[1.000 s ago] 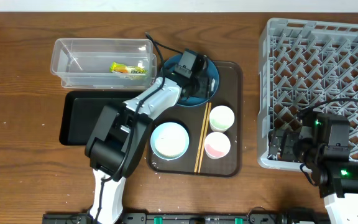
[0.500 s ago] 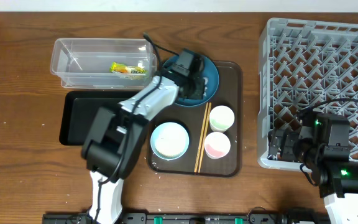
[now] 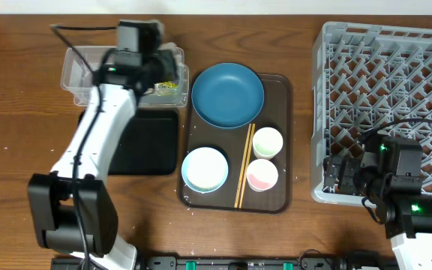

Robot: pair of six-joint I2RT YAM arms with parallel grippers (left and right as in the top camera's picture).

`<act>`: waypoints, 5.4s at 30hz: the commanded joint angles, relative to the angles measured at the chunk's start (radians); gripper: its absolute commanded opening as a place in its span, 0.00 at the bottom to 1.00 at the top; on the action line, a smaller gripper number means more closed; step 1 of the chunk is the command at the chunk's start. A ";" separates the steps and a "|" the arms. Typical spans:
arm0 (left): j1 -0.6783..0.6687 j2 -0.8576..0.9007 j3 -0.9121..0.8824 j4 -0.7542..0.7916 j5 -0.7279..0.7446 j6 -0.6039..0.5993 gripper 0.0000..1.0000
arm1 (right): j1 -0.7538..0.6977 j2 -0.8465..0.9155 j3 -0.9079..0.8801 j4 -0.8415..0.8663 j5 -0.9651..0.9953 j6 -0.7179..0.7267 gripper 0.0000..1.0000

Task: Sort waste into correct bins and load items into the dishwasher rack

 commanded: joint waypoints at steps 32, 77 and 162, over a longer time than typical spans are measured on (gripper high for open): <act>-0.416 -0.149 -0.088 -0.530 0.055 -0.041 0.85 | 0.012 -0.002 0.023 0.004 -0.004 0.014 0.99; -0.299 -0.235 -0.249 -0.107 0.876 -0.095 0.06 | 0.012 0.083 0.022 0.228 -0.899 -0.362 0.99; -0.263 -0.447 -0.249 -0.459 -0.039 -0.078 0.79 | -0.700 0.690 0.678 -0.190 0.305 0.084 0.14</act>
